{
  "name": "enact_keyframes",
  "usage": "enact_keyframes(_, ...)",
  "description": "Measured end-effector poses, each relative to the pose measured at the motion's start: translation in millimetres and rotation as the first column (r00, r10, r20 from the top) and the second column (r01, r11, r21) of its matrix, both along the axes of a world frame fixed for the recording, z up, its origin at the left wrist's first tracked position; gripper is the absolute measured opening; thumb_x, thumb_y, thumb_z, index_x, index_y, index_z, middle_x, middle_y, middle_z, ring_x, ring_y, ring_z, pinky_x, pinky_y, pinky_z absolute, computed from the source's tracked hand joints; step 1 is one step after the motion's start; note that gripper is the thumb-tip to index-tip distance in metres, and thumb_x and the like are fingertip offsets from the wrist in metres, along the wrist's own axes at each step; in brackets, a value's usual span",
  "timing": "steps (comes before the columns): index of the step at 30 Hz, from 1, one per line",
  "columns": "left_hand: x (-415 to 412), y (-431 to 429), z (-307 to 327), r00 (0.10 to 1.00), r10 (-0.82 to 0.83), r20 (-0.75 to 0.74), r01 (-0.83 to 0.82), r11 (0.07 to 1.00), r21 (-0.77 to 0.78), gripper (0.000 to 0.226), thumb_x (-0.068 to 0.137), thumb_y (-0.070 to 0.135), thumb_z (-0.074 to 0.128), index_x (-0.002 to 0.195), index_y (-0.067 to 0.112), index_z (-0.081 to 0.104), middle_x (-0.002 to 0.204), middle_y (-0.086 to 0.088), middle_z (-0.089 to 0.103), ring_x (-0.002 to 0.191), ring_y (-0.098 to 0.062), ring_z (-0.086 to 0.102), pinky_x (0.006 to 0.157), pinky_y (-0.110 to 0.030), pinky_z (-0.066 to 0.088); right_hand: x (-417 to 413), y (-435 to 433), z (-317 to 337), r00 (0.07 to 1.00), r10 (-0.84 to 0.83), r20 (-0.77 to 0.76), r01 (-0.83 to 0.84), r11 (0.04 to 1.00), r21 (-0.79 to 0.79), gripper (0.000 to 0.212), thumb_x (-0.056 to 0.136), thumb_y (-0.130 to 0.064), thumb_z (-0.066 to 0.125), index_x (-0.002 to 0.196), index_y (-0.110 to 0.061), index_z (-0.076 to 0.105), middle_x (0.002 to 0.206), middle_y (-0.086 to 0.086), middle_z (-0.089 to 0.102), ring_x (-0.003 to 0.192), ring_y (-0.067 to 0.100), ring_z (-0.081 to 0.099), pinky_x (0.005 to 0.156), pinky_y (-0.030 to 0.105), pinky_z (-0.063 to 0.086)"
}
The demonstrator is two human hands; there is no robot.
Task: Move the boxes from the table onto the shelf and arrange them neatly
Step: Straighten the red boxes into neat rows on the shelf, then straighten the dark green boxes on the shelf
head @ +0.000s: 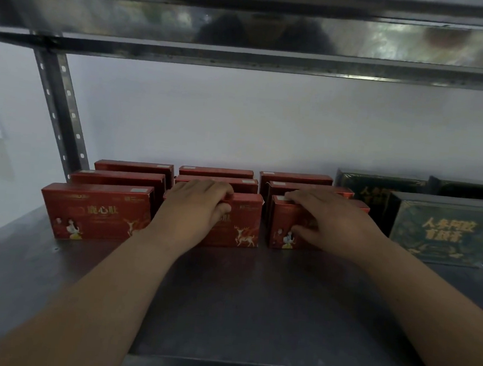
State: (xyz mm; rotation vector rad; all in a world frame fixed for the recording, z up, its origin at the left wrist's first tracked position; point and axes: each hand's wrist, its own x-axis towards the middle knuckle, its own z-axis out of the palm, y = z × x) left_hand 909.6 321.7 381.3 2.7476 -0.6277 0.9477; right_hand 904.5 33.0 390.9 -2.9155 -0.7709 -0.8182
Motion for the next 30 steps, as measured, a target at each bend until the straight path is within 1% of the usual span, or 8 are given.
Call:
enact_keyframes(3, -2.1, -1.8, -0.7, 1.000, 0.002, 0.014, -0.002, 1.000, 0.017, 0.032, 0.096, 0.036, 0.059, 0.125, 0.024, 0.059, 0.119, 0.000, 0.064, 0.111, -0.027, 0.058, 0.097, -0.044, 0.040, 0.4, -0.9, -1.7, 1.000, 0.005, 0.010, -0.005, 1.000, 0.005, 0.065, 0.084, -0.040, 0.074, 0.143, -0.021, 0.053, 0.141, 0.005, 0.058, 0.128, 0.025, 0.056, 0.106, 0.041, 0.046)
enact_keyframes(7, -3.3, 1.0, 1.9, 1.000, -0.012, 0.009, 0.011, 0.997, 0.077, 0.045, 0.096, 0.043, 0.053, 0.139, 0.027, 0.051, 0.136, 0.002, 0.058, 0.126, -0.023, 0.052, 0.107, -0.043, 0.035, 3.2, -4.3, -5.8, 0.999, 0.007, 0.036, -0.007, 1.000, -0.001, 0.065, 0.085, -0.044, 0.071, 0.143, -0.020, 0.053, 0.142, 0.007, 0.057, 0.129, 0.028, 0.055, 0.107, 0.047, 0.045)
enact_keyframes(10, -4.7, 0.2, 3.6, 1.000, -0.030, -0.004, 0.030, 0.986, 0.163, 0.052, 0.097, 0.043, 0.051, 0.147, 0.031, 0.043, 0.145, 0.005, 0.052, 0.133, -0.020, 0.048, 0.109, -0.041, 0.034, 2.4, -6.2, -6.4, 0.999, -0.004, 0.046, 0.004, 1.000, 0.008, 0.063, 0.088, -0.046, 0.067, 0.145, -0.022, 0.052, 0.144, 0.007, 0.056, 0.132, 0.027, 0.053, 0.110, 0.044, 0.043)
enact_keyframes(13, -5.6, -1.7, 2.3, 0.999, -0.025, -0.032, 0.031, 0.983, 0.179, 0.053, 0.097, 0.041, 0.053, 0.148, 0.031, 0.042, 0.148, 0.005, 0.049, 0.133, -0.020, 0.047, 0.108, -0.040, 0.036, 2.6, -7.9, -7.4, 0.999, -0.010, 0.040, 0.010, 1.000, 0.003, 0.063, 0.090, -0.046, 0.065, 0.146, -0.025, 0.049, 0.146, 0.006, 0.054, 0.135, 0.026, 0.050, 0.112, 0.041, 0.039)
enact_keyframes(19, -7.6, -0.4, 1.0, 0.997, -0.055, -0.052, 0.062, 0.987, 0.151, 0.056, 0.096, 0.044, 0.053, 0.149, 0.031, 0.040, 0.149, 0.005, 0.047, 0.136, -0.018, 0.044, 0.110, -0.038, 0.034, 0.3, -10.5, -11.7, 0.999, -0.016, 0.050, 0.016, 1.000, -0.004, 0.063, 0.091, -0.050, 0.059, 0.147, -0.025, 0.047, 0.149, 0.007, 0.051, 0.135, 0.030, 0.050, 0.109, 0.048, 0.043)
enact_keyframes(24, -10.3, -15.3, 12.2, 0.992, -0.121, -0.035, 0.125, 0.974, 0.189, 0.055, 0.090, 0.049, 0.036, 0.135, 0.026, 0.056, 0.135, 0.000, 0.059, 0.122, -0.022, 0.055, 0.099, -0.041, 0.048, -15.5, -33.3, -2.7, 0.994, 0.001, 0.112, -0.005, 0.999, 0.040, 0.053, 0.089, -0.044, 0.055, 0.136, -0.020, 0.059, 0.134, 0.005, 0.062, 0.122, 0.027, 0.059, 0.101, 0.044, 0.050)
enact_keyframes(28, 0.3, -50.4, 38.1, 0.984, -0.178, -0.010, 0.177, 0.968, 0.181, 0.041, 0.093, 0.044, 0.047, 0.130, 0.028, 0.058, 0.126, 0.004, 0.061, 0.112, -0.018, 0.056, 0.090, -0.037, 0.050, -25.9, -76.2, 19.7, 0.996, -0.032, 0.085, 0.030, 0.999, 0.023, 0.050, 0.091, -0.043, 0.051, 0.135, -0.021, 0.060, 0.128, 0.002, 0.066, 0.116, 0.026, 0.061, 0.093, 0.042, 0.055)
enact_keyframes(30, 7.9, -77.7, 51.7, 0.980, -0.200, -0.006, 0.198, 0.964, 0.177, 0.036, 0.094, 0.043, 0.050, 0.128, 0.031, 0.057, 0.118, 0.008, 0.061, 0.105, -0.015, 0.055, 0.081, -0.033, 0.046, -25.8, -103.6, 37.9, 0.997, -0.069, 0.041, 0.069, 0.998, -0.007, 0.046, 0.093, -0.042, 0.052, 0.135, -0.025, 0.058, 0.125, -0.001, 0.066, 0.112, 0.022, 0.061, 0.090, 0.041, 0.054)
